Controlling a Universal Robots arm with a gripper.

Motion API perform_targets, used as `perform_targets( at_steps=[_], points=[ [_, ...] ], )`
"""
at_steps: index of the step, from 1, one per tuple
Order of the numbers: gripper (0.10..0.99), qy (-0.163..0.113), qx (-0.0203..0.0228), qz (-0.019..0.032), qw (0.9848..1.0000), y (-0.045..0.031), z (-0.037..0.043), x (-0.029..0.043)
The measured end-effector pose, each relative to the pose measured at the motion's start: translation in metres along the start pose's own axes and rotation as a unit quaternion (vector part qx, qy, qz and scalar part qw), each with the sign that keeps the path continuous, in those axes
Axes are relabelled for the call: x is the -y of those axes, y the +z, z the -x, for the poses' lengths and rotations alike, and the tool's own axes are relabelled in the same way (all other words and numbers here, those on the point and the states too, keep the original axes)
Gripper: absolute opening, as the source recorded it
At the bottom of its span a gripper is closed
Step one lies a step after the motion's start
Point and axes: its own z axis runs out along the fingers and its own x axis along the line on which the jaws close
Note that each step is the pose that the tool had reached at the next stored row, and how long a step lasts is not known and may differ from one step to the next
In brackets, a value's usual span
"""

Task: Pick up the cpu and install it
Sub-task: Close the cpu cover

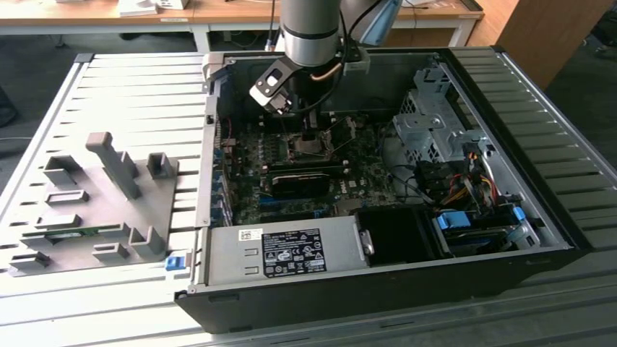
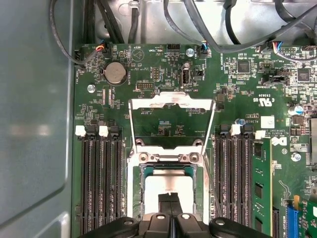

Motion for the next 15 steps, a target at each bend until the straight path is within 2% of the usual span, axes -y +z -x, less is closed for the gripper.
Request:
perform_targets(
  at_steps=[15],
  points=[
    [0.106,0.000,-0.0001,0.0000,1.0000,-0.0087,-0.0002,-0.0004]
  ],
)
